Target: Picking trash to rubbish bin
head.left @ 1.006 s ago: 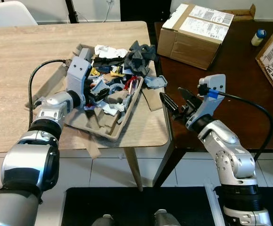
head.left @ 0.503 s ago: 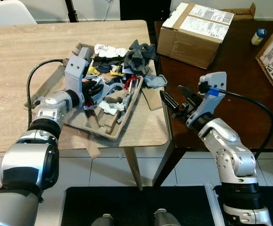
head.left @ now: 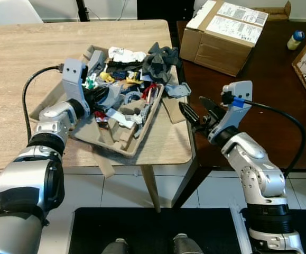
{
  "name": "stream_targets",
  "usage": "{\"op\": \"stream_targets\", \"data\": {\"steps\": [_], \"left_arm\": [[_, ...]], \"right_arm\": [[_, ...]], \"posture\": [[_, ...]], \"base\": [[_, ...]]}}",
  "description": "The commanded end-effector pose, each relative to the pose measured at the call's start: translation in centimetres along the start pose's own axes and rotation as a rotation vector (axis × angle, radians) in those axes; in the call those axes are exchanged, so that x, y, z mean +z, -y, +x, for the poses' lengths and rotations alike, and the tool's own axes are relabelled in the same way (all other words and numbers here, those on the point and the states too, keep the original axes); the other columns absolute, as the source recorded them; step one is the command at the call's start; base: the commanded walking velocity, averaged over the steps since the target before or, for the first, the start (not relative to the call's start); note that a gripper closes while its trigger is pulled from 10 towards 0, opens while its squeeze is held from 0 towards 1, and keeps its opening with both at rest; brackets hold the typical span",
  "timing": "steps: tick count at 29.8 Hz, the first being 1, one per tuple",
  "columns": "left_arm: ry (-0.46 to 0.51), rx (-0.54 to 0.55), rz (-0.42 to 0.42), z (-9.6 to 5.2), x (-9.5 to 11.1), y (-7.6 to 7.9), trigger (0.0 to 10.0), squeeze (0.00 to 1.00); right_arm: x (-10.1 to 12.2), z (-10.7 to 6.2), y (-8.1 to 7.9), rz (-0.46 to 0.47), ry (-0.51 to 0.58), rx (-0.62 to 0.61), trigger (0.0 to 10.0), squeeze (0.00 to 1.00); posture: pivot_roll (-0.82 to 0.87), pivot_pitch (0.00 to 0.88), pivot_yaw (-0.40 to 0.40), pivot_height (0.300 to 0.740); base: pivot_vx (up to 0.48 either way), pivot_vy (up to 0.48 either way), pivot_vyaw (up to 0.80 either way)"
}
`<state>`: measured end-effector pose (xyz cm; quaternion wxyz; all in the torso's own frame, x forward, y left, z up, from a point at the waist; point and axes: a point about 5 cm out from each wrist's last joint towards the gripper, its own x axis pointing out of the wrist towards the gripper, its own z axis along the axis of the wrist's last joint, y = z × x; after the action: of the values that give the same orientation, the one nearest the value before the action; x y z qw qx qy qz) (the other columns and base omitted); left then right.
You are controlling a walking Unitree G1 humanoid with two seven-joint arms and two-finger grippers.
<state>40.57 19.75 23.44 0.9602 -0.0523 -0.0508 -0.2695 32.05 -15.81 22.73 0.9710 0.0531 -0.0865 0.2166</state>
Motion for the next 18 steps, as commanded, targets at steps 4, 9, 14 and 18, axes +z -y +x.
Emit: {"op": "stream_targets", "data": {"steps": [4, 9, 14, 18], "left_arm": [[0.169, -0.004, -0.089, -0.5, 3.7, -1.1, 0.0, 0.00], [0.194, -0.009, 0.010, -0.1, 5.3, -0.8, 0.0, 0.00], [0.181, 0.033, 0.105, 0.5, 5.2, -0.2, 0.0, 0.00], [0.175, 0.036, 0.297, 2.1, 3.9, 2.4, 0.0, 0.00]], "right_arm": [[0.5, 0.3, 0.3, 0.017, 0.034, -0.010, 10.0, 0.00], [1.1, 0.6, -0.7, 0.052, 0.061, 0.072, 10.0, 0.00], [1.3, 1.0, -1.7, 0.080, 0.068, 0.111, 10.0, 1.00], [1.7, 2.1, -3.5, 0.164, 0.104, 0.148, 10.0, 1.00]], "posture": [[0.07, 0.232, 0.050, 0.740], [0.07, 0.215, 0.040, 0.740], [0.07, 0.207, 0.031, 0.740], [0.07, 0.205, 0.019, 0.740]], "base": [[0.000, 0.000, 0.00], [0.000, 0.000, 0.00], [0.000, 0.000, 0.00], [0.000, 0.000, 0.00]]}}
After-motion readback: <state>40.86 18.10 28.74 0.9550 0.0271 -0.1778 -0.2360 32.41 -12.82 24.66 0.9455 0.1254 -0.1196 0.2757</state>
